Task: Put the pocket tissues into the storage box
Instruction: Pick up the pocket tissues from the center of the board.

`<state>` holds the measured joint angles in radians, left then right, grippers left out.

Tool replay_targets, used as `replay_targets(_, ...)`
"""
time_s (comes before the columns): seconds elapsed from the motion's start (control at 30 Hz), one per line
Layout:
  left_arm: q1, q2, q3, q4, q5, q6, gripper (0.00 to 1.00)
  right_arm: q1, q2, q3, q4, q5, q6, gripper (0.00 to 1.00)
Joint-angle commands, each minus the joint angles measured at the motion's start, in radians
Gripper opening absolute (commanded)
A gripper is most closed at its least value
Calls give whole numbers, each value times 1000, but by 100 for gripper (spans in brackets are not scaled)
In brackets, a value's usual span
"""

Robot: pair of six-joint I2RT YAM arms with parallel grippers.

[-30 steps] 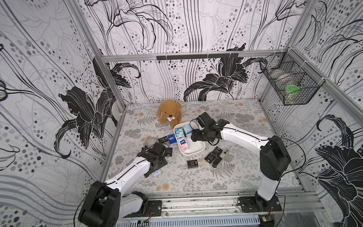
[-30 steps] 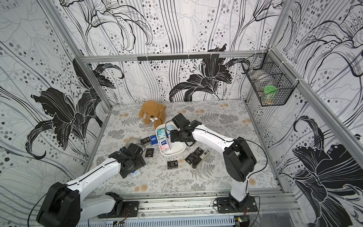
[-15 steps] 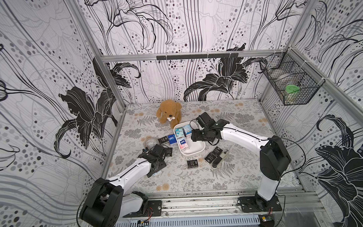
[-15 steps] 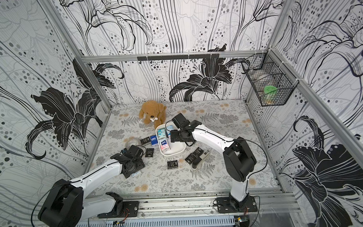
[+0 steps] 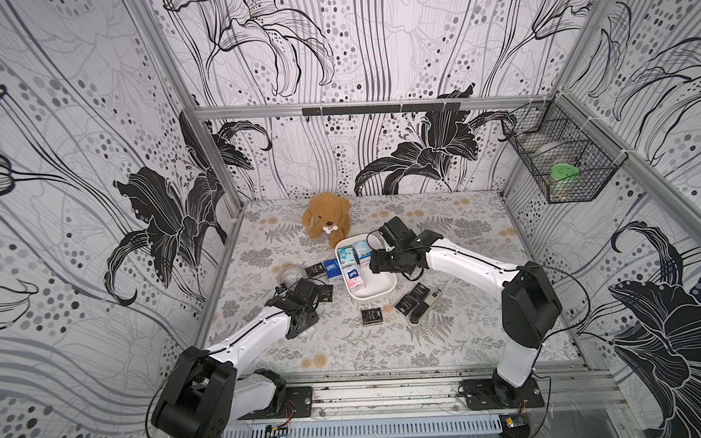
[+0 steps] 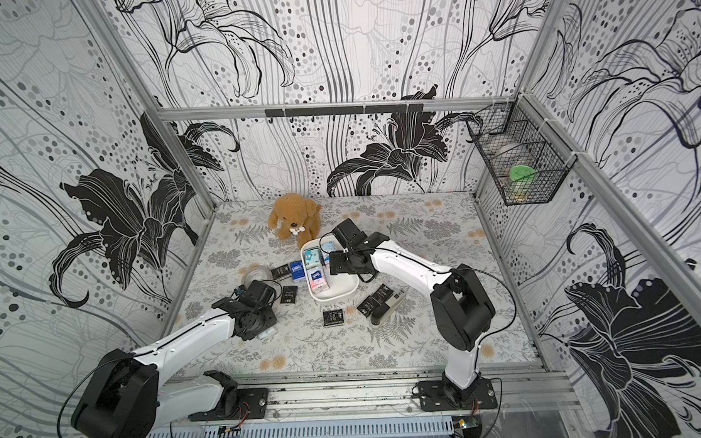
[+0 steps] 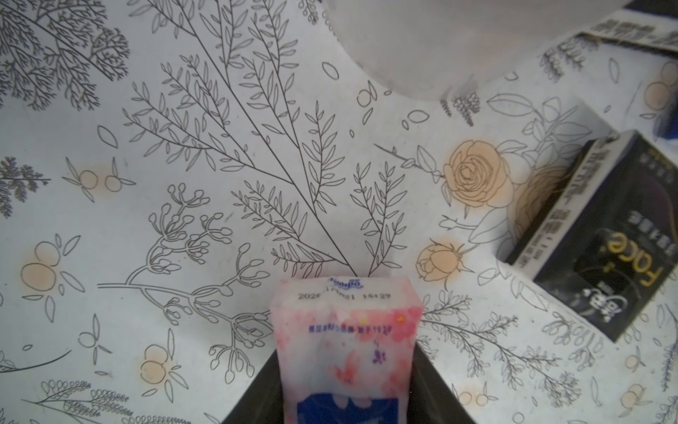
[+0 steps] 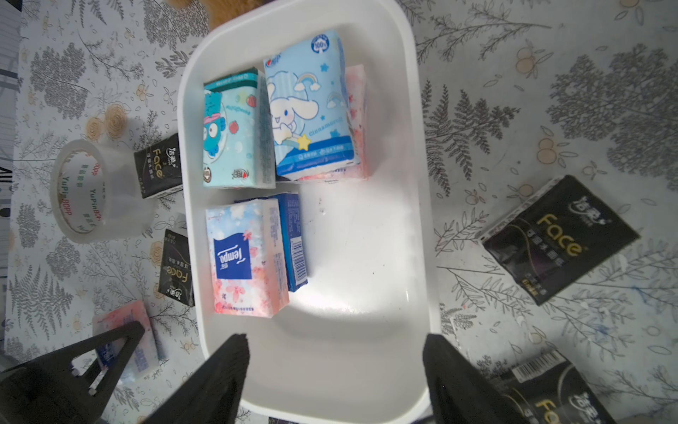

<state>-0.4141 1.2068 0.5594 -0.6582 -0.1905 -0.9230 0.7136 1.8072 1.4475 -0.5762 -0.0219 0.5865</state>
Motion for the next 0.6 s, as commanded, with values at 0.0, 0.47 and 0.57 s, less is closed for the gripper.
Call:
replay_targets(0.0, 5, -40, 40, -28, 4, 4, 48, -5, -6, -21, -19, 21, -8, 81)
replay_targets(0.47, -19, -107, 195, 24, 170, -33, 51, -33, -67, -90, 34, 36, 38, 81)
replay_targets(0.57, -52, -111, 229, 54, 175, -44, 52, -43, -81, -108, 41, 39, 44, 81)
